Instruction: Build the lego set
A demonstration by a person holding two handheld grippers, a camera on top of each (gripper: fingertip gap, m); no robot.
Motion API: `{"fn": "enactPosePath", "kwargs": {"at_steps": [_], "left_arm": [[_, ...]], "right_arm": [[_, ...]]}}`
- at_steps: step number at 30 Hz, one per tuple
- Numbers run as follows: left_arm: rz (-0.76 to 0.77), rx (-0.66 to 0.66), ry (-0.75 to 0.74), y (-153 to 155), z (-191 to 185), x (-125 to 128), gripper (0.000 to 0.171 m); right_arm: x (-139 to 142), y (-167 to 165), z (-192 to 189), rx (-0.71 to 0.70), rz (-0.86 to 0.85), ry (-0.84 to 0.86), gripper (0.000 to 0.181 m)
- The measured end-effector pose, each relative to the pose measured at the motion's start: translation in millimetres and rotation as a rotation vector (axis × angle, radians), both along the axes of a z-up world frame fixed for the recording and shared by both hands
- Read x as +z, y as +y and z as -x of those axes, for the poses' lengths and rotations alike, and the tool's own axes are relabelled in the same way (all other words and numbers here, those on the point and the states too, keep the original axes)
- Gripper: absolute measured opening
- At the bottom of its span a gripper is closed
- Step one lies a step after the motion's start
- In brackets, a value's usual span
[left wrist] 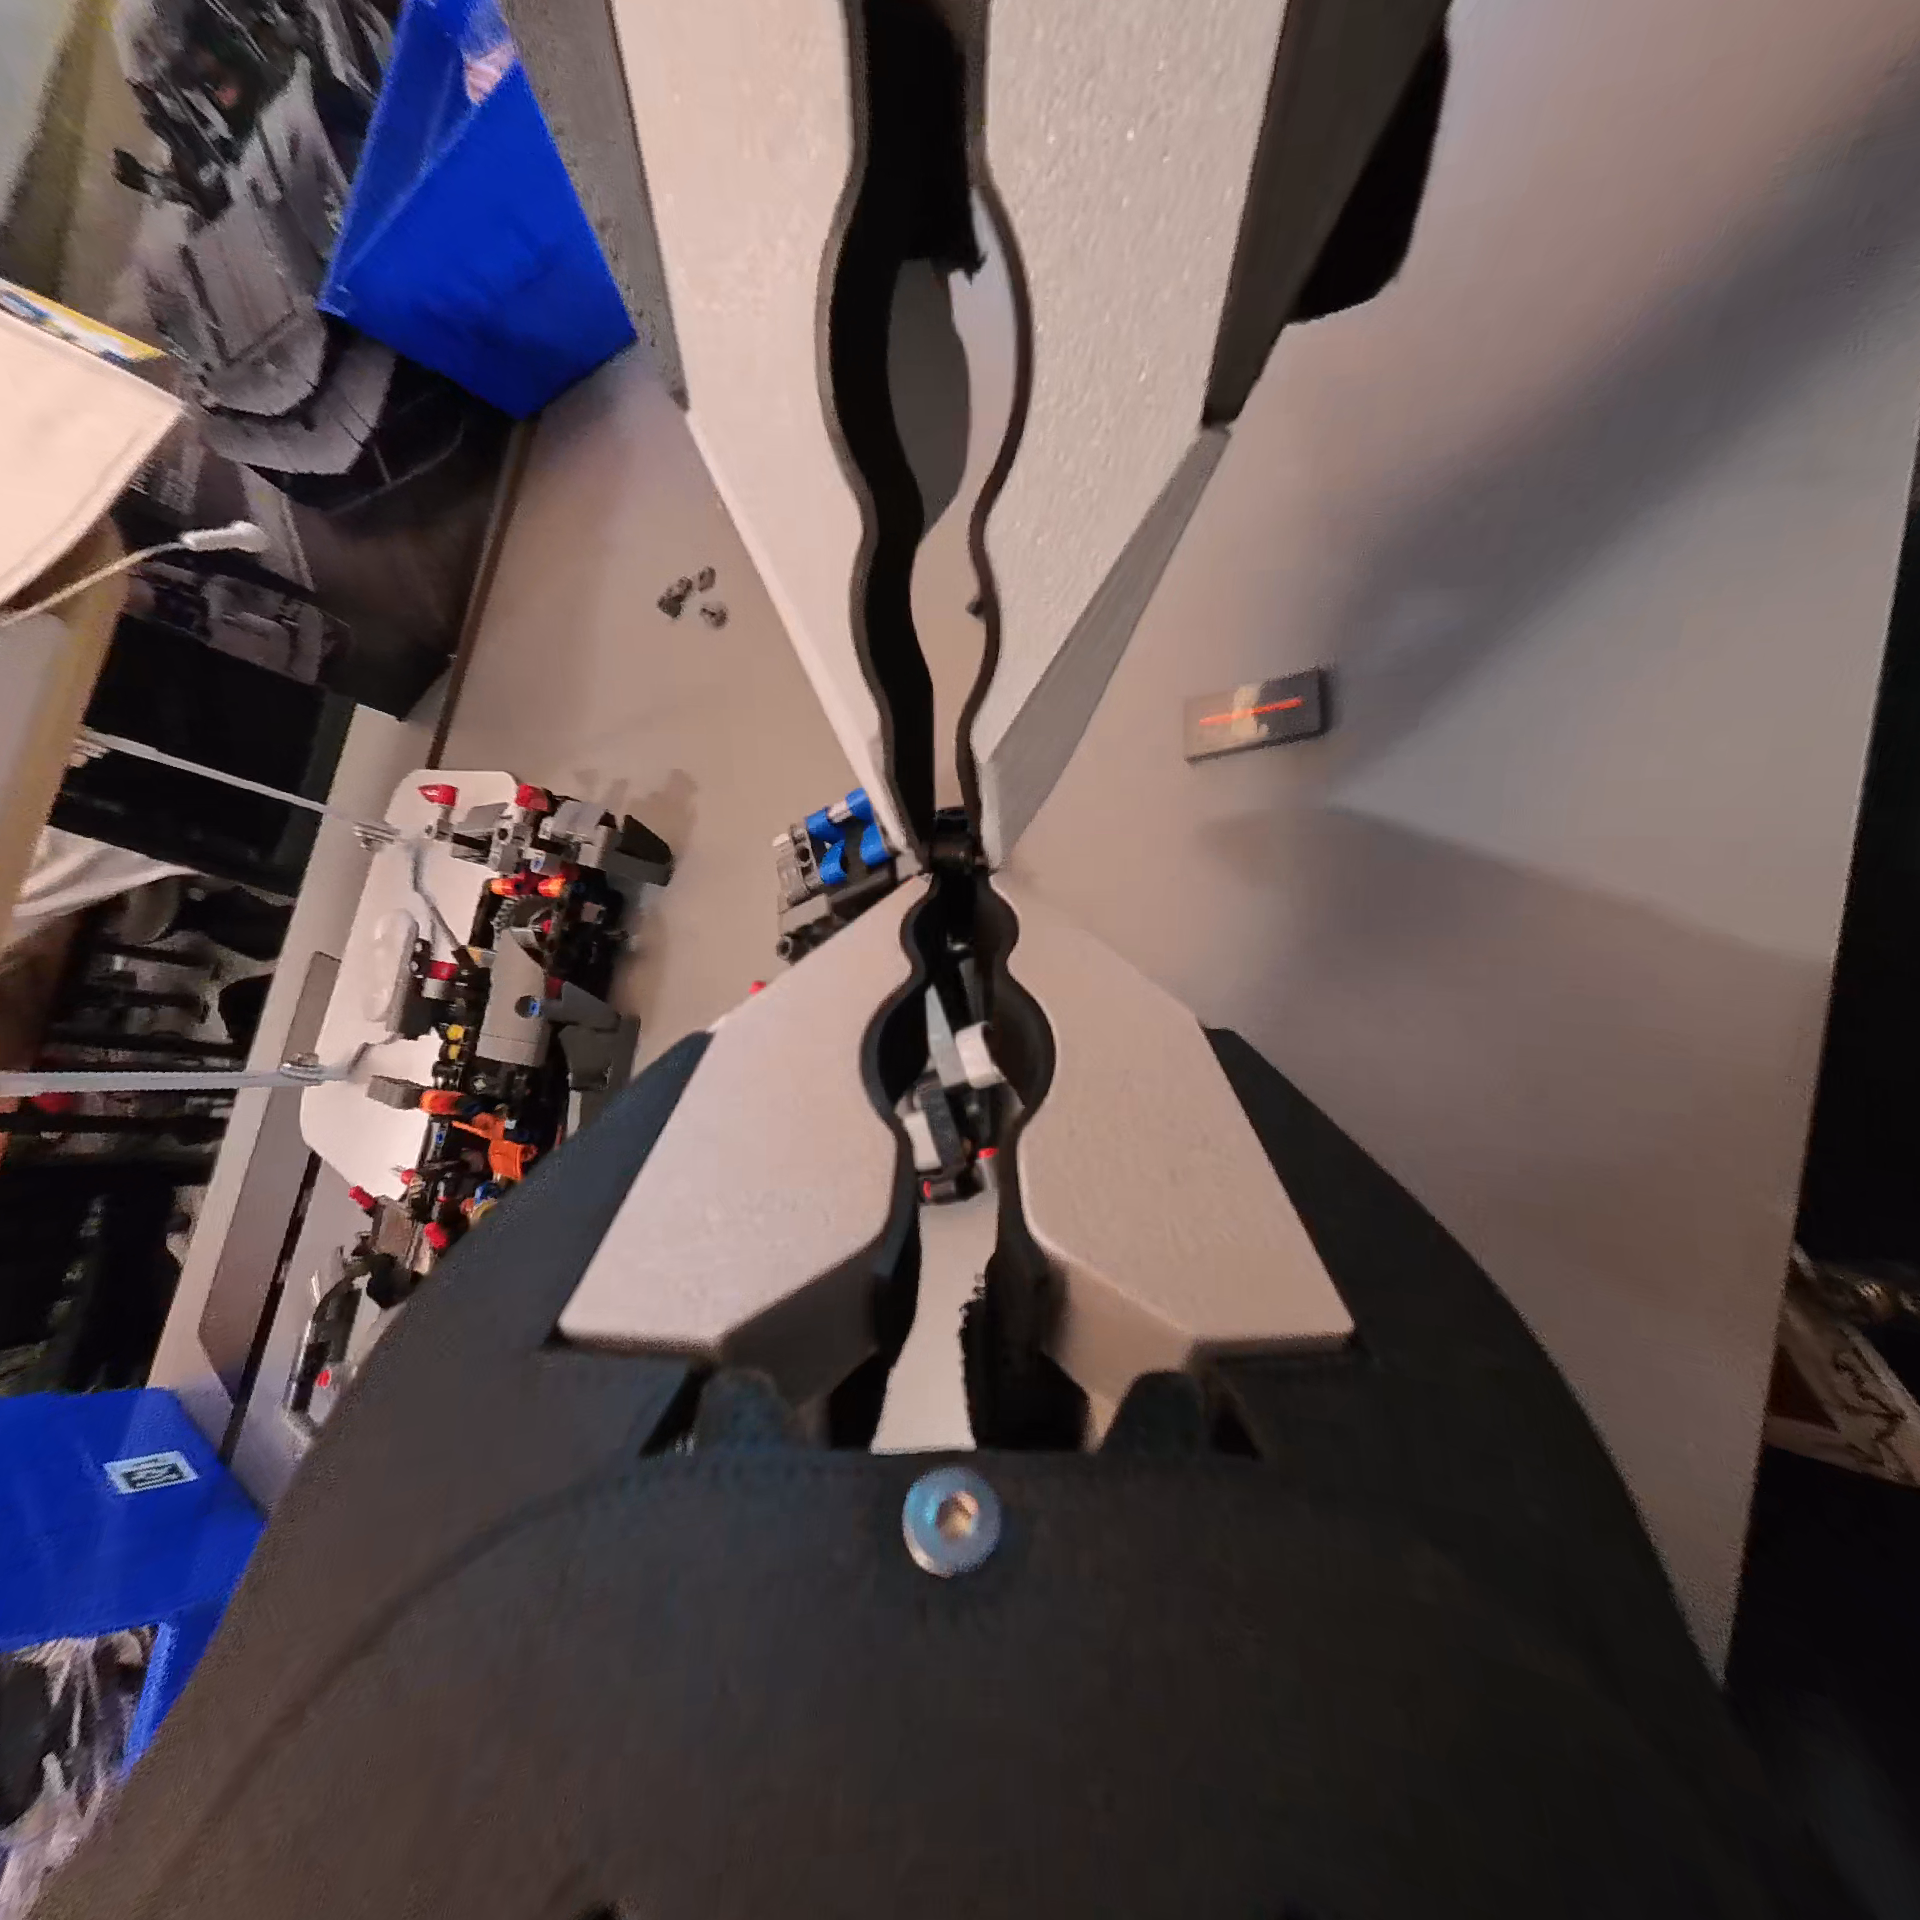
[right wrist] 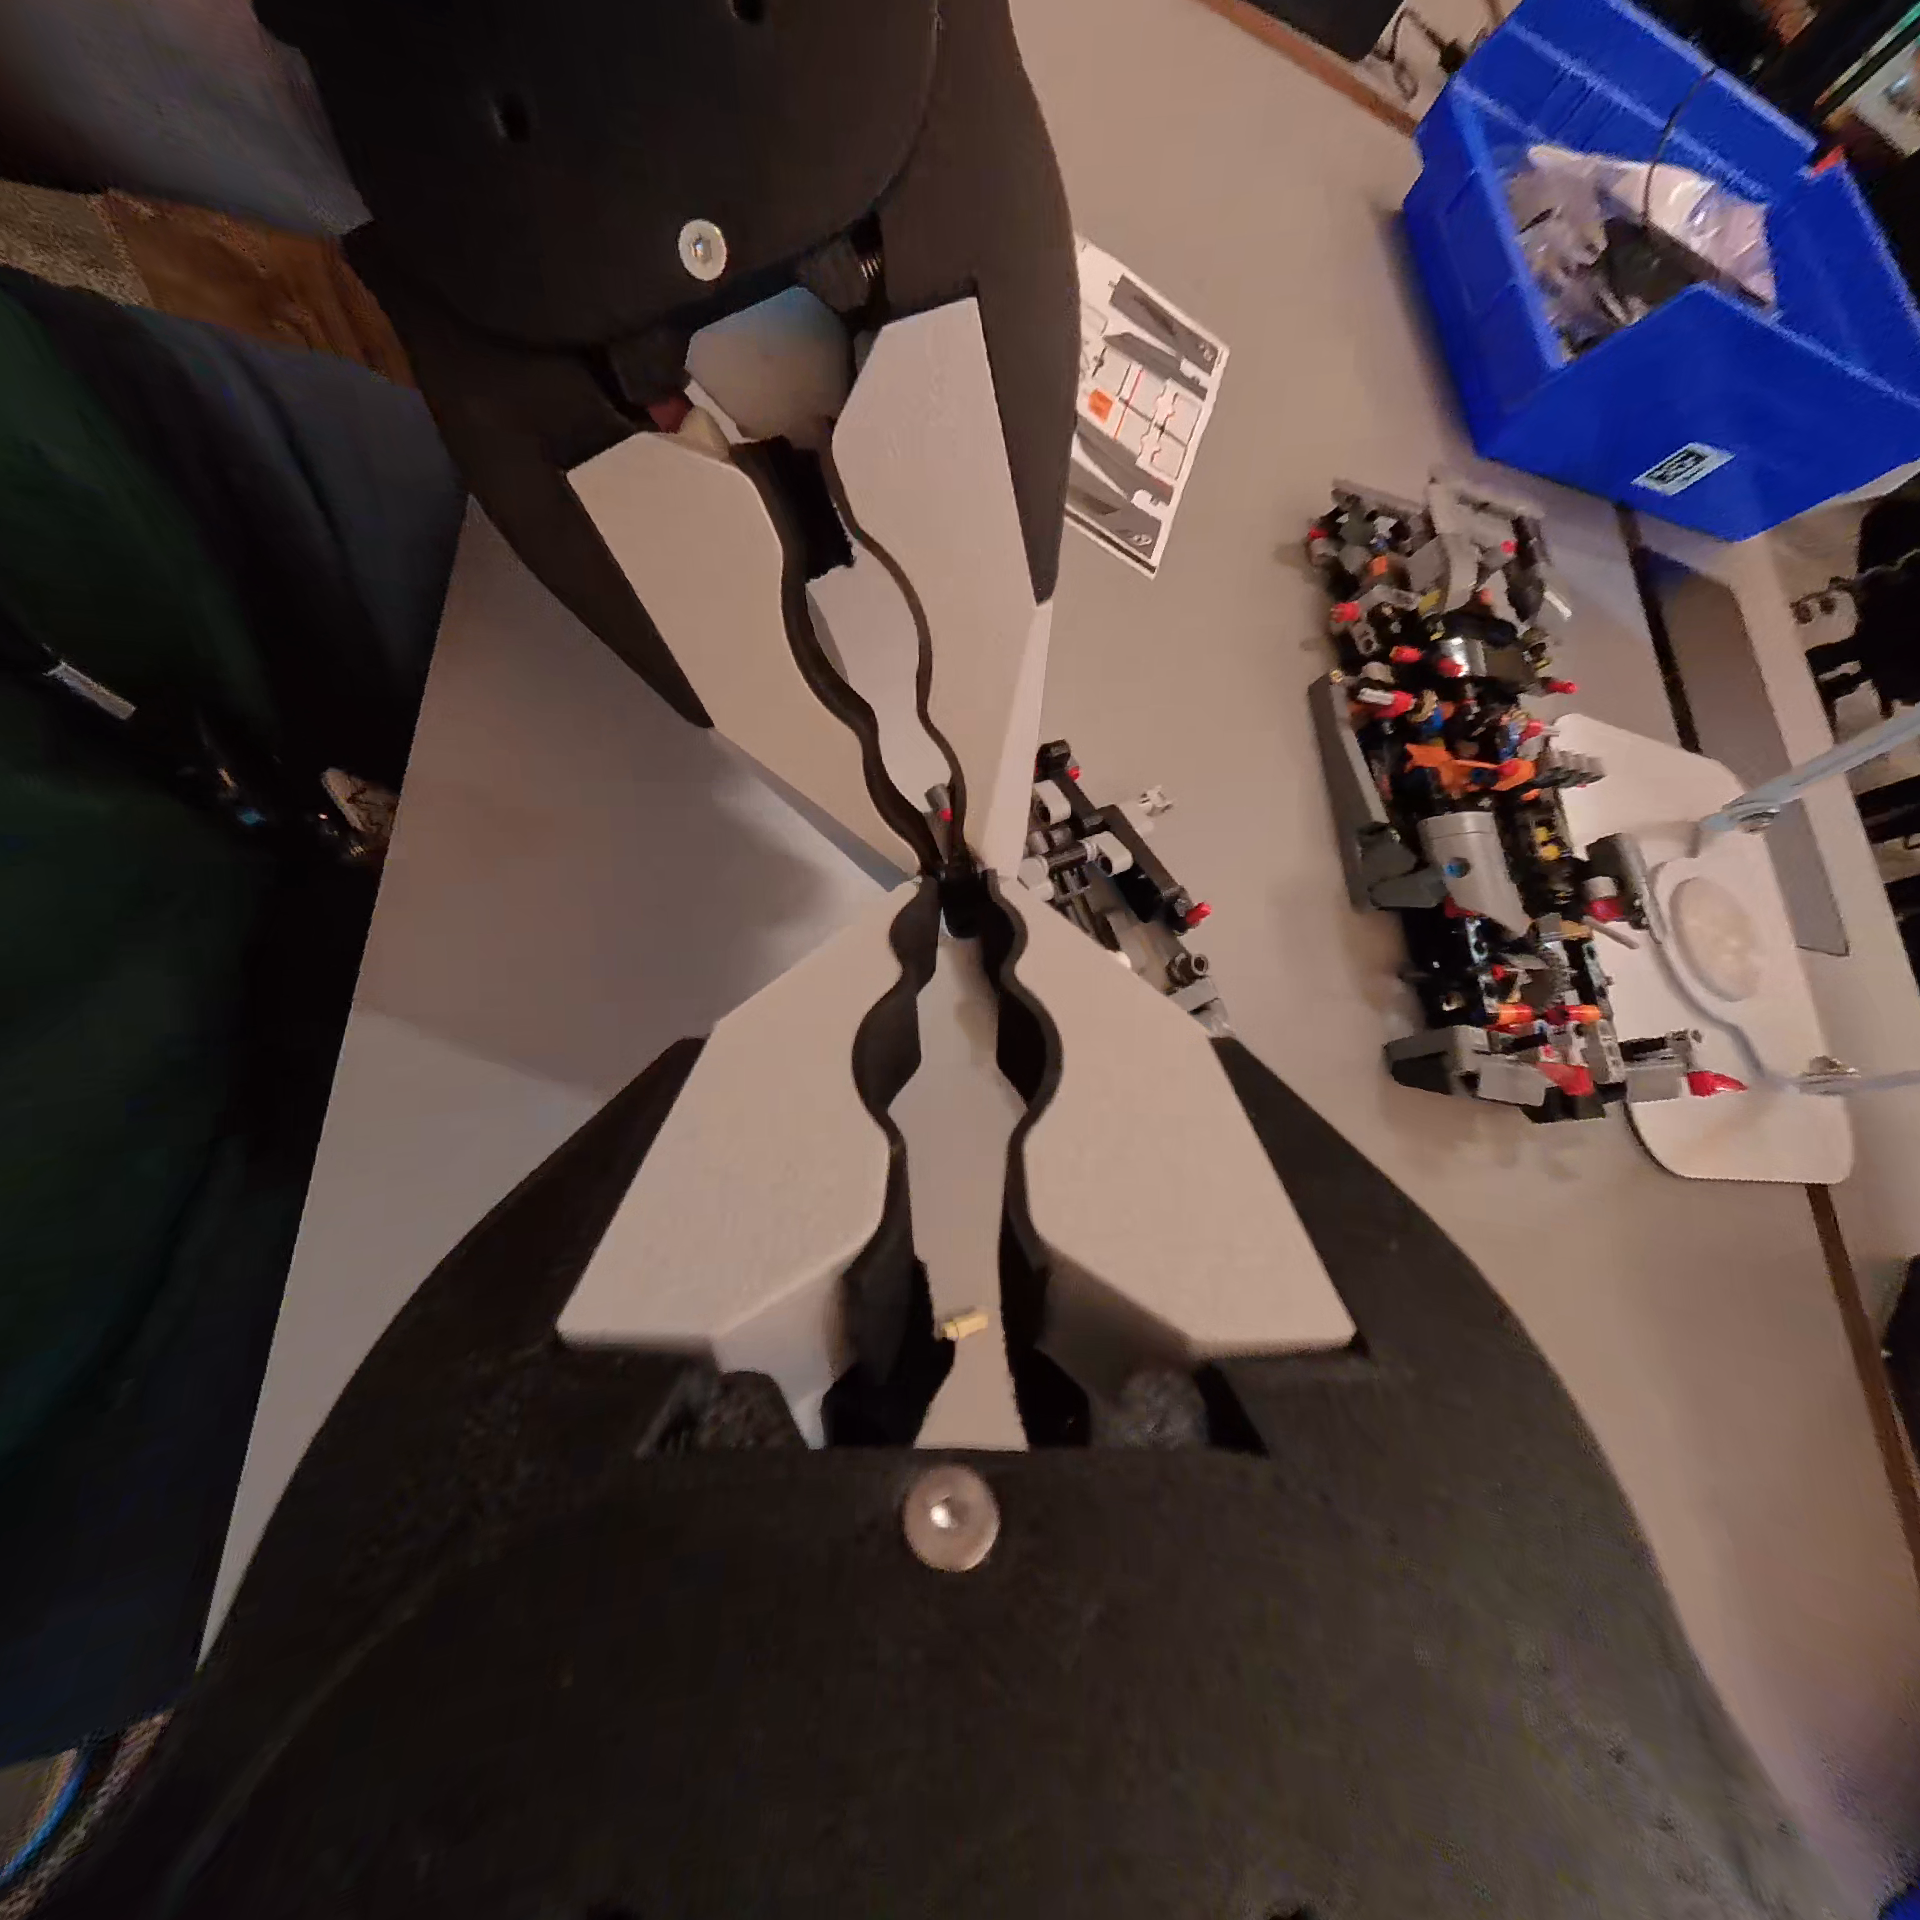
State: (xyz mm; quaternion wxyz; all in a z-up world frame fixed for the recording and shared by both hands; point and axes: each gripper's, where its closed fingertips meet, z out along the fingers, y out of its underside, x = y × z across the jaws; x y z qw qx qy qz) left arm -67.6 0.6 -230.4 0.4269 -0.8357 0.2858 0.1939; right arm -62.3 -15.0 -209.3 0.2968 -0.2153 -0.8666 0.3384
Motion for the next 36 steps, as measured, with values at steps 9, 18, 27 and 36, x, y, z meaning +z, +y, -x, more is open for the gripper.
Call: {"fn": "enactPosePath", "kwargs": {"at_steps": [9, 18, 27, 36], "left_arm": [[-0.037, 0.101, -0.173, -16, 32, 1, 0.029], [0.059, 0.212, -0.267, -26, 70, -31, 0.067], [0.14, 0.209, -0.32, -23, 76, -57, 0.072], [0.149, 0.179, -0.385, -22, 77, -60, 0.061]], "right_arm": [[16, 38, 9, -0.074, 0.151, 0.007, 0.005], [9, 55, 31, -0.074, 0.266, -0.075, 0.005], [-29, 54, 59, 0.005, 0.15, -0.232, 0.005], [-58, 53, 68, 0.085, -0.037, -0.41, 0.005]]}}
